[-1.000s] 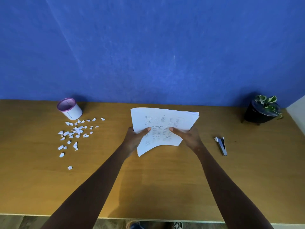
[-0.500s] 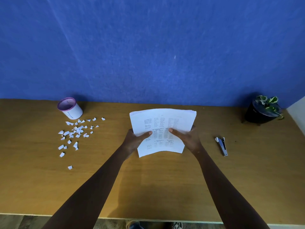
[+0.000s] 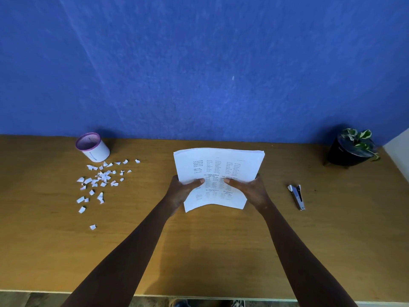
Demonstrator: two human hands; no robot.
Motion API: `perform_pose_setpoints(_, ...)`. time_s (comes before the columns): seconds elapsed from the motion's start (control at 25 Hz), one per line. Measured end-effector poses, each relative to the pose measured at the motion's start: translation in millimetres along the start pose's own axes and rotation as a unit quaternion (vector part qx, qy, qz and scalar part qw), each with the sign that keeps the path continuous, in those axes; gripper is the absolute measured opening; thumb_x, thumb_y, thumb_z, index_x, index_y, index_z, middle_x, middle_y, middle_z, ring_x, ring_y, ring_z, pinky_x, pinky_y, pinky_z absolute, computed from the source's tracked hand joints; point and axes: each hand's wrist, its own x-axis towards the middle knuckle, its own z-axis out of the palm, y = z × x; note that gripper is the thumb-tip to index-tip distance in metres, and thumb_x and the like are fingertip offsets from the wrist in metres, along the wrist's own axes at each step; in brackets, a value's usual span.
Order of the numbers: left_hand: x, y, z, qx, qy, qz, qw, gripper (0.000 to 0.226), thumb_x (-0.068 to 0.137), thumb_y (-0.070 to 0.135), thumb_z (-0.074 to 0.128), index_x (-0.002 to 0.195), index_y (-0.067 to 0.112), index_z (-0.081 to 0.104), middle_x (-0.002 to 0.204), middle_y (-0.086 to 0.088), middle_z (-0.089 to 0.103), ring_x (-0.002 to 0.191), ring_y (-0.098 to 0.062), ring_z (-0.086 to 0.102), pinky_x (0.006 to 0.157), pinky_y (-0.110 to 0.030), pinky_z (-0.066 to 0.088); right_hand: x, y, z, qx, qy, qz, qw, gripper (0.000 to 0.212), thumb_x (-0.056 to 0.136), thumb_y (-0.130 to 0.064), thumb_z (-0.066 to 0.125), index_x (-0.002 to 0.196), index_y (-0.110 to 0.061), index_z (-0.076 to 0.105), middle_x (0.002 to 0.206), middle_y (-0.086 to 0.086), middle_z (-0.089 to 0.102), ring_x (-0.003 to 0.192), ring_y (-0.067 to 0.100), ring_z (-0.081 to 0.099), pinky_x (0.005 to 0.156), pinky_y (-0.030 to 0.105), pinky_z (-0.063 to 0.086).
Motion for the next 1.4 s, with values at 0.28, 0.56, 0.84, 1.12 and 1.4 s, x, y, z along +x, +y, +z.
perform_pose_setpoints(0.28,3,-6,0,-0.001,-0.013,0.007,1.0,0.042,0.078,0.014,0.083,0.115,0.025,0.068,0.115,0.004,0.074,0.102,-0.02,0.071,0.086,-0.04,0.059,-1,3,-1,-0.003,-0.001,0.004,1.0,0.042,0.075,-0.005,0.083,0.109,-0.024,0.068,0.111,-0.005,0.074,0.099,0.012,0.072,0.076,0.027,0.06)
perform_pose_setpoints(0.56,9,-5,7,-0.021,0.027,-0.03,0.999,0.032,0.08,0.028,0.082,0.11,0.021,0.071,0.106,0.003,0.077,0.093,-0.015,0.074,0.075,-0.029,0.059,11,6,-9,-0.022,-0.007,0.038,0.999,0.027,0.081,-0.008,0.078,0.106,-0.016,0.071,0.097,-0.015,0.075,0.085,0.0,0.073,0.065,0.012,0.054)
perform_pose_setpoints(0.84,16,-34,13,-0.063,-0.019,-0.133,0.989,0.03,0.089,0.033,0.072,0.115,0.018,0.07,0.108,-0.006,0.076,0.099,-0.029,0.073,0.09,-0.05,0.057,19,47,-18,-0.096,0.018,0.145,0.985,0.036,0.076,-0.027,0.083,0.108,-0.014,0.071,0.109,0.0,0.073,0.09,0.016,0.072,0.071,0.024,0.057)
perform_pose_setpoints(1.12,34,-59,8,-0.092,0.013,-0.189,0.978,0.031,0.098,0.032,0.059,0.119,0.012,0.067,0.114,-0.01,0.074,0.105,-0.033,0.071,0.096,-0.053,0.053,9,94,-21,-0.13,-0.005,0.239,0.962,0.047,0.069,-0.036,0.087,0.108,-0.014,0.071,0.11,0.004,0.074,0.095,0.023,0.072,0.089,0.045,0.058)
perform_pose_setpoints(1.4,47,-84,4,-0.056,0.027,-0.19,0.98,0.032,0.103,0.029,0.048,0.122,0.008,0.063,0.119,-0.013,0.071,0.107,-0.032,0.069,0.092,-0.044,0.051,6,123,-22,-0.178,0.004,0.285,0.942,0.05,0.072,-0.034,0.086,0.111,-0.01,0.068,0.115,0.006,0.072,0.1,0.025,0.07,0.088,0.04,0.058)
